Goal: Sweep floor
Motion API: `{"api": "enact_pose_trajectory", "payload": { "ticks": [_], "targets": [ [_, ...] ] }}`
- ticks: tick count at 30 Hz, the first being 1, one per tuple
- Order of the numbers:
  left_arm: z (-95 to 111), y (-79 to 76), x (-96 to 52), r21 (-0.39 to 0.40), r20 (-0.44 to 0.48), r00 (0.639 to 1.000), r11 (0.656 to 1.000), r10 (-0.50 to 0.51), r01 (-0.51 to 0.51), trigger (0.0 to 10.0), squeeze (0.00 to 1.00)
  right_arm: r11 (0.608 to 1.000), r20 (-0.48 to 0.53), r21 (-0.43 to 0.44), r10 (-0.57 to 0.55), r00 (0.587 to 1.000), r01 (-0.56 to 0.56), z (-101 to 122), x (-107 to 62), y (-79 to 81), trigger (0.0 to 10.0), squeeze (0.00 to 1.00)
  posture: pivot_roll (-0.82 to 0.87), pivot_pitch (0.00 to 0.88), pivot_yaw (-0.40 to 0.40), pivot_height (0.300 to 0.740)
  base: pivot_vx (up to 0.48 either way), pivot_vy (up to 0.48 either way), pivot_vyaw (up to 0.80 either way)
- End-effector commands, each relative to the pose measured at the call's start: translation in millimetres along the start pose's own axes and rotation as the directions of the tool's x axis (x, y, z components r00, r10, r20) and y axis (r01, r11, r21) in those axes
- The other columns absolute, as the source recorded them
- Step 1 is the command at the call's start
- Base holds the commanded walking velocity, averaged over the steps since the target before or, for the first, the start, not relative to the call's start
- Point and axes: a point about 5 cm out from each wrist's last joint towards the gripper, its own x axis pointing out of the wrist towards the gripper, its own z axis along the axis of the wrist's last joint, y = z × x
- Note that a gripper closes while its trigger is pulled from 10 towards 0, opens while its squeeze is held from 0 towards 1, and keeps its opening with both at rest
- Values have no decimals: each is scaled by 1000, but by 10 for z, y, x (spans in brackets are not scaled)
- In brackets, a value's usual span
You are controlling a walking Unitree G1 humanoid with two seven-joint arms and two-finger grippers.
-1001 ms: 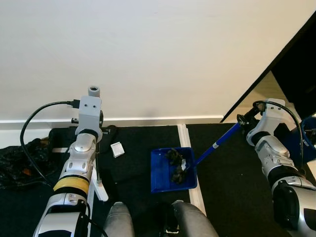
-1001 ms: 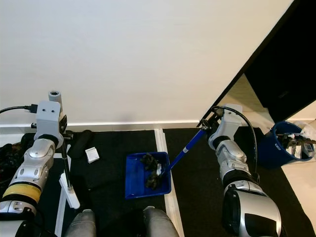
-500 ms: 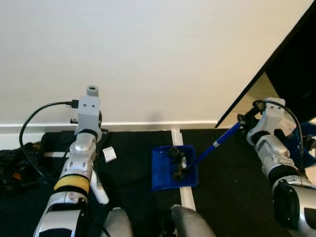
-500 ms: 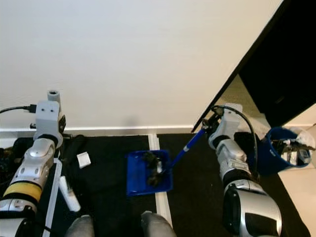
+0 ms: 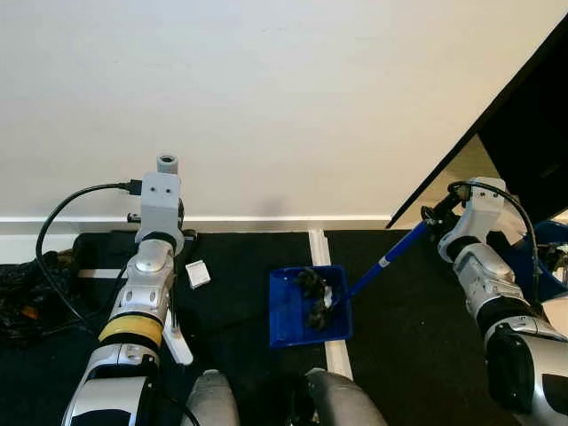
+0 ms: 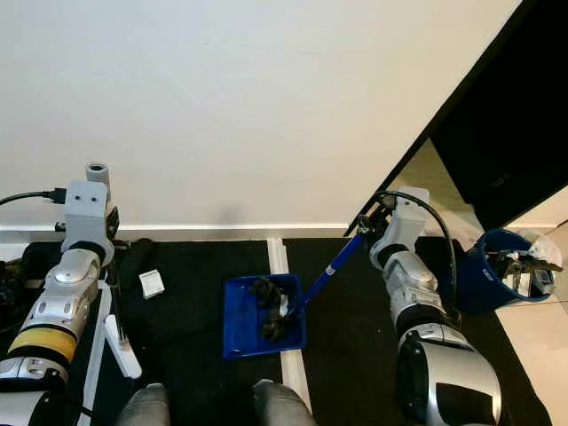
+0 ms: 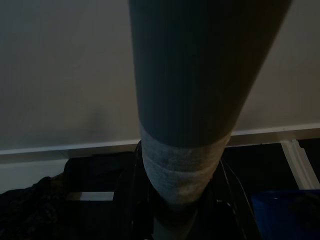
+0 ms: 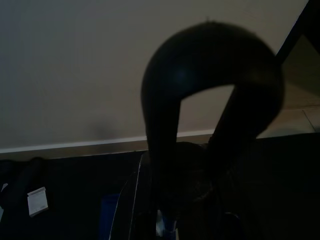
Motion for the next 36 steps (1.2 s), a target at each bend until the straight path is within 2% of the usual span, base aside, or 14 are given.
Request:
{"api": "enact_pose_trajectory", "payload": {
  "ticks": [1, 5, 6, 8, 9, 10, 12, 20, 28, 36],
  "targets": [
    [-45, -74, -14, 8, -10, 999, 999, -32, 32, 10000, 0, 1000, 17, 8, -31, 999, 30, -23, -31, -49, 0, 0, 110, 25, -127, 740, 0, 0, 0],
    [-5, -124, -39, 12, 35, 996, 997, -80, 80, 10000, 0, 998, 22, 45, -45, 999, 44, -106, -57, -20, 39, 0, 110, 25, -116, 740, 0, 0, 0],
    [33, -139, -47, 17, 65, 993, 995, -96, 95, 10000, 0, 996, 32, 73, -54, 998, 51, -132, -70, -15, 5608, 0, 111, 29, -100, 740, 0, 0, 0],
    [57, -148, -52, 20, 83, 991, 994, -105, 104, 10000, 0, 994, 39, 91, -60, 997, 56, -147, -78, -14, 5608, 0, 111, 29, -100, 740, 0, 0, 0],
    [80, -163, -56, 14, 99, 988, 993, -120, 120, 10000, 0, 990, 52, 129, -70, 996, 63, -165, -93, -21, 10000, 0, 111, 29, -100, 740, 0, 0, 0],
    [99, -176, -63, 9, 115, 984, 990, -138, 138, 10000, 0, 981, 62, 181, -85, 995, 72, -197, -115, -36, 10000, 0, 110, 31, -90, 740, 0, 0, 0],
    [107, -186, -72, 3, 124, 980, 988, -156, 156, 10000, 0, 969, 71, 233, -103, 992, 84, -244, -148, -59, 10000, 0, 113, 32, -83, 740, 0, 0, 0],
    [75, -177, -103, 17, 119, 977, 984, -177, 176, 10000, 0, 968, 70, 231, -115, 991, 96, -347, -225, -96, 10000, 0, 114, 33, -78, 740, 0, 0, 0],
    [43, -182, -97, -4, 100, 981, 986, -166, 167, 10000, 0, 972, 97, 221, -105, 990, 81, -311, -219, -86, 10000, 0, 103, 27, -78, 740, 0, 0, 0],
    [55, -217, -63, -26, 86, 986, 989, -140, 143, 10000, 0, 976, 145, 211, -85, 986, 53, -179, -163, -49, 10000, 0, 96, 24, -79, 740, 0, -480, 0]
  ]
}}
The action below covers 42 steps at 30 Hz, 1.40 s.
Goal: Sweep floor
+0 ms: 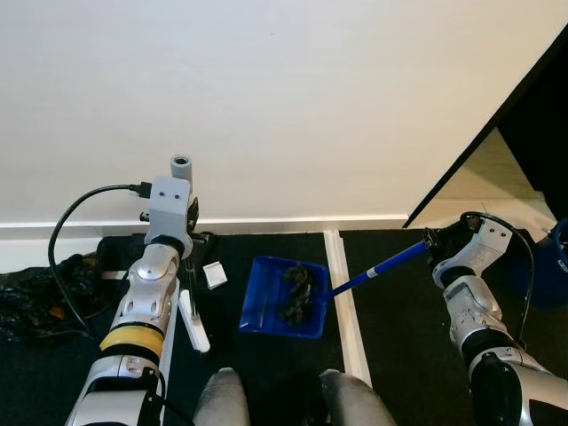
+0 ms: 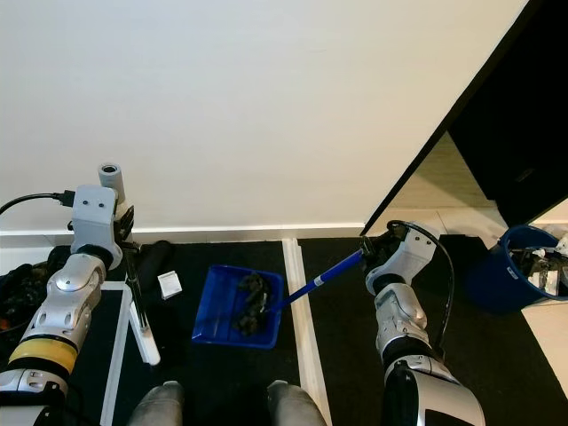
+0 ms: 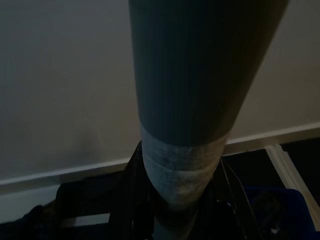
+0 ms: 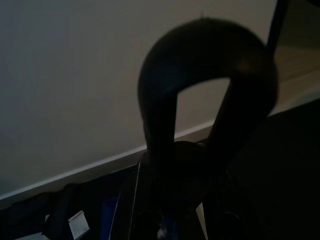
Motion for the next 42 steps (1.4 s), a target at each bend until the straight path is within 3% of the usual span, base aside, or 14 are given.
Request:
{"api": "enact_pose_trajectory", "payload": {
  "ticks": [1, 16, 42],
  "targets": [
    [4, -122, 25, -13, -6, 1000, 1000, -21, 21, 10000, 0, 1000, 81, -7, 13, 997, -12, 176, 48, 8, 10000, 0, 96, 24, -79, 740, 0, -480, 0],
    [-17, -185, 41, -21, -24, 1000, 1000, -4, 3, 10000, 0, 999, 63, -35, 29, 998, -27, 132, 35, 27, 10000, 0, 91, 26, -82, 740, 0, -480, 0],
    [-15, -260, 88, -11, -31, 999, 1000, -12, 12, 10000, 0, 998, 106, -56, 21, 994, -15, 298, 75, -23, 10000, 0, 70, 0, -79, 740, 0, -480, 0]
  ]
}}
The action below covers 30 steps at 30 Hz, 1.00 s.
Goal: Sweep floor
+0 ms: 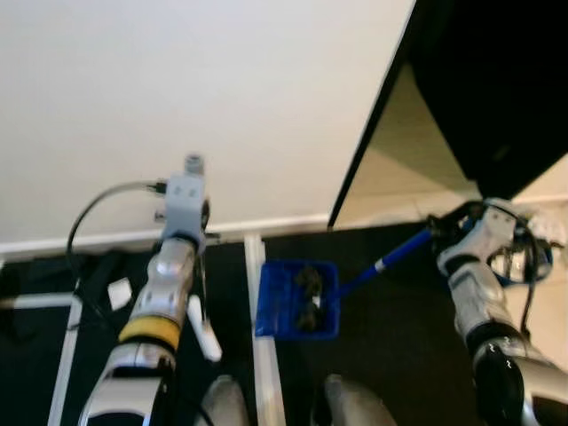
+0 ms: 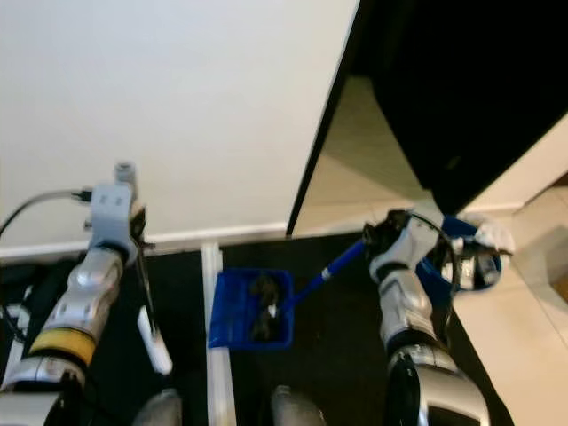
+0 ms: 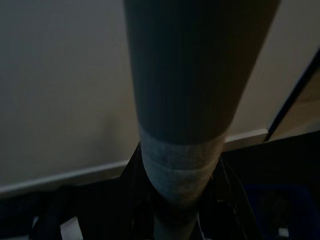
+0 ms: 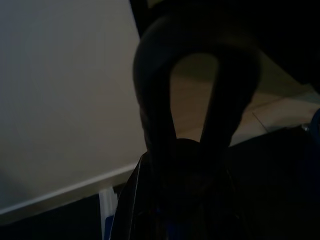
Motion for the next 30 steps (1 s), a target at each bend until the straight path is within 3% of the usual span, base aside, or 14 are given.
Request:
{"api": "enact_pose_trajectory", "payload": {
  "ticks": [1, 21, 30],
  "targets": [
    [36, -58, 16, 14, 19, 1000, 1000, -19, 19, 10000, 0, 1000, 58, 16, -26, 998, 25, 120, 7, -81, 10000, 0, 69, 3, -78, 740, 0, -480, 0],
    [29, -71, 25, 25, 14, 1000, 999, -24, 24, 10000, 0, 1000, 104, 5, -25, 994, 24, 308, 79, -96, 10000, 0, 67, 10, -76, 740, 0, -480, 0],
    [37, -71, 34, 27, 14, 1000, 999, -23, 23, 10000, 0, 1000, 260, 19, -24, 965, 20, 866, 242, -92, 10000, 0, 62, 15, -73, 740, 0, -480, 0]
  ]
}}
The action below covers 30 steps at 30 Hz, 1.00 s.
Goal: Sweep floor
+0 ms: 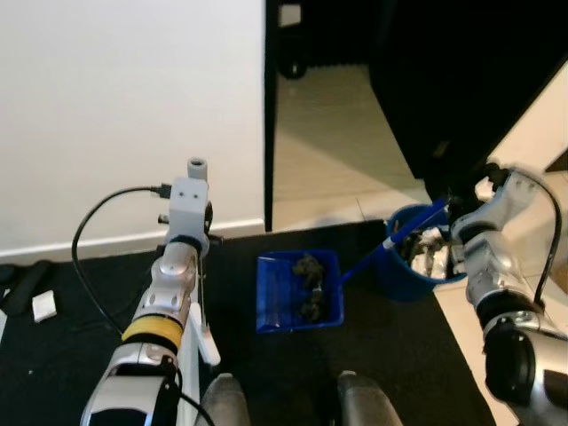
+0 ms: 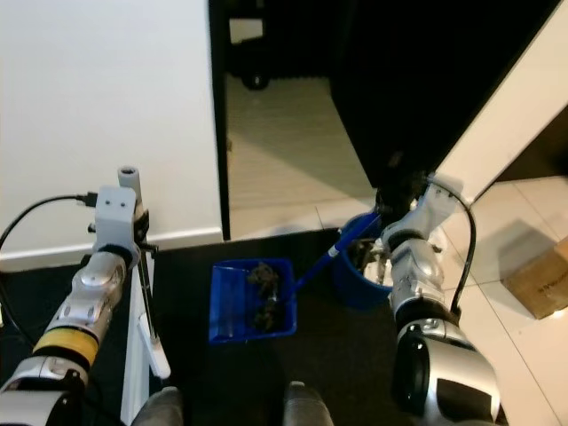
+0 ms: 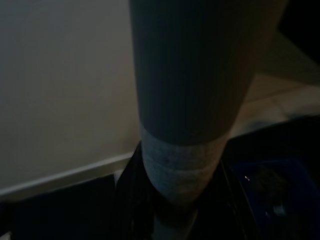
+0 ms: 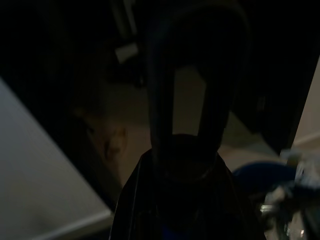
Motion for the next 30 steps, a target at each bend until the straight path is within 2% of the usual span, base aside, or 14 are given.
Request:
{"api": "enact_pose_trajectory", "payload": {
  "ticks": [1, 5, 6, 7, 8, 10, 13, 16, 21, 25, 30],
  "targets": [
    [61, 16, 23, 9, 22, 1000, 1000, 4, -4, 10000, 0, 1000, 125, 7, -14, 992, 13, 346, 106, -38, 10000, 0, 60, 15, -75, 740, 0, -480, 0],
    [65, 4, 26, 8, 23, 1000, 1000, 5, -6, 10000, 0, 999, 243, 42, -20, 970, 11, 759, 226, -50, 10000, 0, 56, 15, -77, 740, 0, -480, 0],
    [65, 4, 26, 8, 23, 1000, 1000, 5, -6, 10000, 0, 999, 243, 42, -20, 970, 11, 759, 226, -50, 10000, 0, 56, 15, -77, 740, 0, -480, 0],
    [65, 0, 28, 7, 23, 1000, 1000, 7, -7, 10000, 0, 998, 298, 61, -18, 954, 0, 936, 264, -39, 10000, 0, 56, 15, -77, 740, 0, -480, 0],
    [65, 0, 28, 7, 23, 1000, 1000, 7, -7, 10000, 0, 998, 298, 61, -18, 954, 0, 936, 264, -39, 10000, 0, 56, 15, -77, 740, 0, -480, 0],
    [64, -4, 30, 7, 22, 1000, 1000, 9, -9, 10000, 0, 996, 367, 86, -6, 930, -28, 1161, 307, -10, 10000, 0, 56, 16, -77, 740, 0, -480, 0],
    [60, -3, 29, 10, 21, 1000, 1000, 9, -10, 10000, 0, 995, 394, 89, 3, 919, -42, 1257, 323, 6, 10000, 0, 56, 16, -77, 740, 0, -480, 0],
    [54, 0, 32, 10, 17, 1000, 1000, 14, -14, 10000, 0, 993, 448, 97, 14, 894, -64, 1472, 350, 30, 10000, 0, 54, 16, -77, 740, 0, -480, 0],
    [47, 4, 36, 8, 11, 1000, 1000, 20, -20, 10000, 0, 995, 481, 84, 3, 877, -49, 1686, 356, -8, 10000, 0, 54, 15, -80, 740, 0, -480, 0],
    [38, 5, 39, 9, 3, 1000, 1000, 25, -25, 10000, 0, 996, 488, 80, -8, 873, -36, 1758, 346, -53, 10000, 0, 54, 15, -82, 740, 0, -480, 0],
    [12, 8, 43, -29, -15, 999, 999, 31, -32, 10000, 0, 996, 499, 86, -52, 865, 11, 1842, 302, -178, 10000, 0, 52, 15, -83, 740, 0, 0, 0]
  ]
}}
